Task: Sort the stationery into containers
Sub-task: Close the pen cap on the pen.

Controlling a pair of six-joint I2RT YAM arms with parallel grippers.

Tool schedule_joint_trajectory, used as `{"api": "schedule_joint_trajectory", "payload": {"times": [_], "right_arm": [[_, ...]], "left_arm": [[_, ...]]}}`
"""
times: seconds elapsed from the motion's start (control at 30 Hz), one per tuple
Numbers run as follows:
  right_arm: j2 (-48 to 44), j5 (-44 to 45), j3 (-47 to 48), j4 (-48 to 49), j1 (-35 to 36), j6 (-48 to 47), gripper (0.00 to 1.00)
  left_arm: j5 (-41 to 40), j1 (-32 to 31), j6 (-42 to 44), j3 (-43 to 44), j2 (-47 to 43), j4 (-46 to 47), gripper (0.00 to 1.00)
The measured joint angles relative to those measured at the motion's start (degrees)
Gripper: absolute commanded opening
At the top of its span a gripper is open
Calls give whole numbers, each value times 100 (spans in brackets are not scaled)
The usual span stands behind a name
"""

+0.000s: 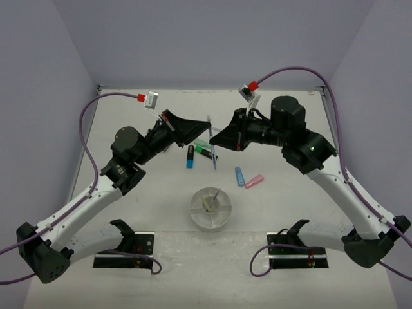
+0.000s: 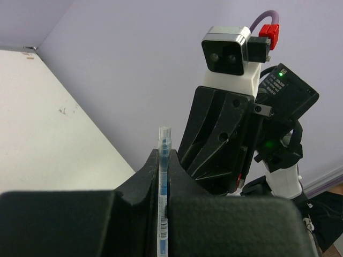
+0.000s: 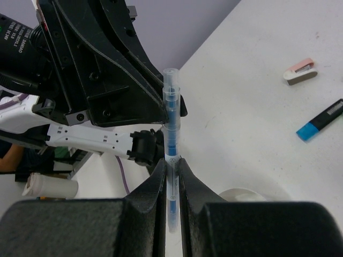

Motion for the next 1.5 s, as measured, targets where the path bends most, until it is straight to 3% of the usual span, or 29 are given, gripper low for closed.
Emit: {"api": "schedule_joint_trajectory", "payload": {"times": [0.1,0.2,0.27,0.43,0.53,0.67,0.77,1.03,1.1,1.2,1.23,1.27,1.33,1.37,1.4,1.5], "right_arm": [[-53,16,-131,198,0,-23,0],[-58,32,-165,251,0,-113,0],[-58,46,-180,312,0,-183,0],[-27,48,-181,583,-43,-383,0],[-27,21,-181,598,-63,-446,0],[-35,6,-181,629,-91,-485,1],[-42,-21,-181,669,-95,-514,16],[42,-633,-240,888,-73,-515,28],[82,-781,-240,950,-59,-481,24],[123,-966,-233,1069,-59,-428,1],[123,-1014,-231,1086,-57,-399,0],[123,-1034,-225,1094,-51,-383,0],[123,-1054,-222,1128,-50,-392,0],[123,-1051,-222,1131,-50,-396,0],[123,-1049,-222,1131,-49,-399,0],[123,-1047,-222,1106,-49,-445,0]], "left_arm": [[-11,8,54,42,5,-41,3],[-11,8,174,103,30,-130,22],[21,8,230,176,63,-198,29],[235,-60,315,384,244,-482,19],[266,-60,392,546,373,-627,0],[289,-56,552,703,433,-785,0],[330,-56,625,746,441,-796,0],[707,-67,770,814,442,-463,0],[763,-67,778,863,442,-390,0],[773,-66,833,924,442,-334,0],[783,-63,845,929,442,-328,6],[786,-66,870,936,442,-325,22],[778,-65,889,967,443,-345,43],[781,-66,935,984,446,-356,68],[770,-67,966,1021,446,-379,82],[680,-67,1103,1218,446,-554,93]]}}
